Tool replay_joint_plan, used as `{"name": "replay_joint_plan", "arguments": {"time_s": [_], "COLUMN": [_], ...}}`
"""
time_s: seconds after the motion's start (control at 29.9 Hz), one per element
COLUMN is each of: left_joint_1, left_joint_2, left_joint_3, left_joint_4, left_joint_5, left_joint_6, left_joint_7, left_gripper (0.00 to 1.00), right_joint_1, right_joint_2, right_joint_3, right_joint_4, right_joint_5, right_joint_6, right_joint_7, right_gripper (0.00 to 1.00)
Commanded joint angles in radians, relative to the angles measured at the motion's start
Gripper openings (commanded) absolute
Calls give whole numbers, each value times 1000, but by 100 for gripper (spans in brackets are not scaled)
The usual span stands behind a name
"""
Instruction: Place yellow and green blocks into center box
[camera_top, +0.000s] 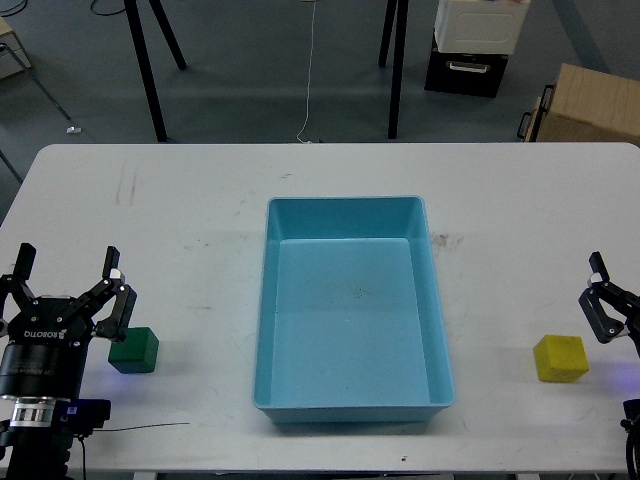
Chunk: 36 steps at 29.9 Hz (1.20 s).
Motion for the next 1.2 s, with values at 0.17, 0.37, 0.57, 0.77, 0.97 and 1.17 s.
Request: {"name": "replay_joint_plan", "arguments": {"time_s": [0.17,0.37,0.57,0.77,0.97,1.17], "left_joint_1": [-2,-2,-2,-5,-14,-20], "left_joint_2": [-2,-2,-2,-2,-2,-2], "left_joint_3": [-1,-2,-4,-1,-1,2], "left_joint_4": [1,1,4,7,7,10], "left_joint_5": [0,0,0,0,0,0], "left_joint_6": [0,0,0,0,0,0], "left_joint_7": [0,0,0,0,0,0], "left_gripper": [100,100,100,100,100,100], "right_joint_1": [-1,0,0,34,28,116], "right_joint_2": [0,3,2,15,43,-168], "right_joint_3": [-2,6,5,72,89,22], "right_joint_4": [0,-6,-8,-18,-20,-35], "right_joint_5": [0,4,1,14,76,-40], "right_joint_6": [0,13,13,13,13,-30], "right_joint_7": [0,3,3,22,28,-8], "right_gripper": [100,100,100,99,99,100]}}
